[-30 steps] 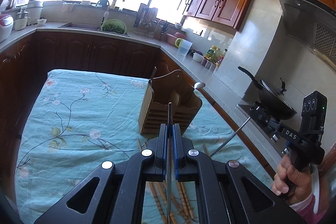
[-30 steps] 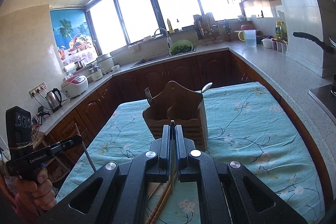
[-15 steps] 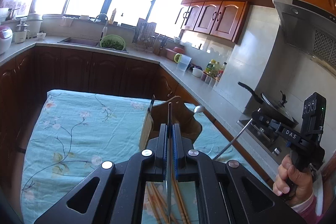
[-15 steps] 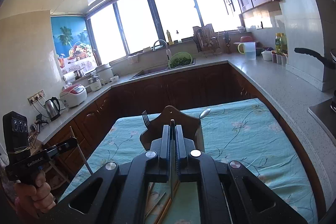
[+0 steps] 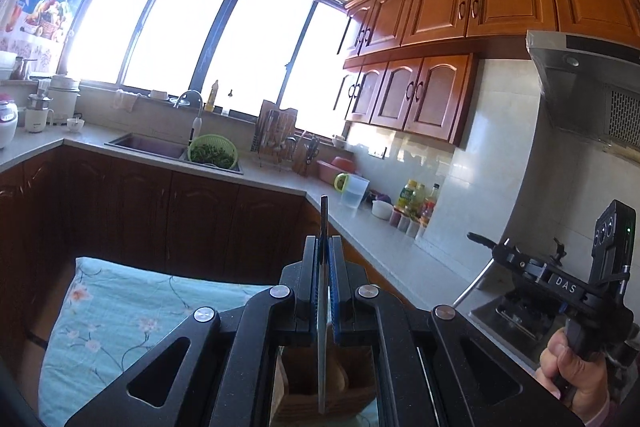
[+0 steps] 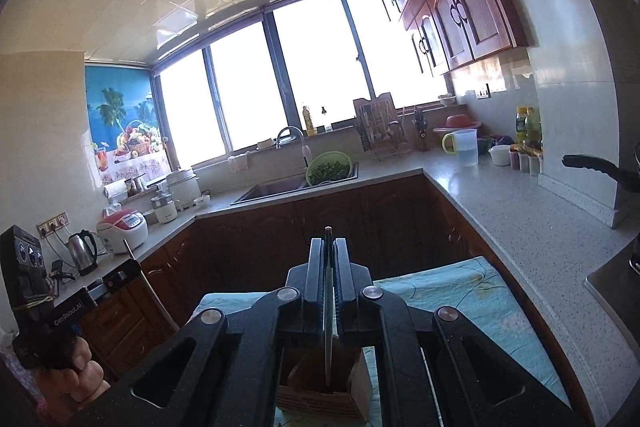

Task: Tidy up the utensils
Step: 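Lift both metal chopsticks, insert them into the wooden holder and open both tools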

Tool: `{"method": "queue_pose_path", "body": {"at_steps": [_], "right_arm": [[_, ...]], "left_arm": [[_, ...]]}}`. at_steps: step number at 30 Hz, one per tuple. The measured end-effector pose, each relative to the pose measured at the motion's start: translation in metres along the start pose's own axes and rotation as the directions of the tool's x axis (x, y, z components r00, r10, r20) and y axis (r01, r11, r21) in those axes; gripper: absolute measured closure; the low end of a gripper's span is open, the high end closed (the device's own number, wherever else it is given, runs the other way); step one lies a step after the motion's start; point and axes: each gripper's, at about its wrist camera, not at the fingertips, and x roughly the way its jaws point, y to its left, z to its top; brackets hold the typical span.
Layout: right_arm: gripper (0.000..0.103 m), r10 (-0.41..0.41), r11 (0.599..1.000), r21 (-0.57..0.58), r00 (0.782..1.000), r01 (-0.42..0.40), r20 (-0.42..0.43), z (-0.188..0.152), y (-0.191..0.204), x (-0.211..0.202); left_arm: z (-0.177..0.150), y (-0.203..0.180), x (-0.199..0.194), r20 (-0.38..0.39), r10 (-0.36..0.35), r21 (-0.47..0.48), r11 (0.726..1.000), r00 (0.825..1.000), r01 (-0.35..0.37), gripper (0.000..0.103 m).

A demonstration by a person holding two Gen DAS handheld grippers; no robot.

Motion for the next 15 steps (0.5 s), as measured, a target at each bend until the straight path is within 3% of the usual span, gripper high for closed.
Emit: {"method": "queue_pose_path", "body": {"at_steps": [7,15], "right_arm": [[0.099,-0.019,1.000,0.022,0.997,0.020,-0.069,-0.035,-0.014,0.040],[0.099,-0.021,0.998,0.055,0.989,0.029,-0.147,-0.071,-0.028,0.065]], "left_arm": [[-0.051,0.001,0.063,0.006,0.095,-0.027,0.995,0.995,-0.095,0.101],[-0.103,-0.003,0.110,-0.102,0.119,-0.038,0.992,0.988,-0.124,0.100]]}}
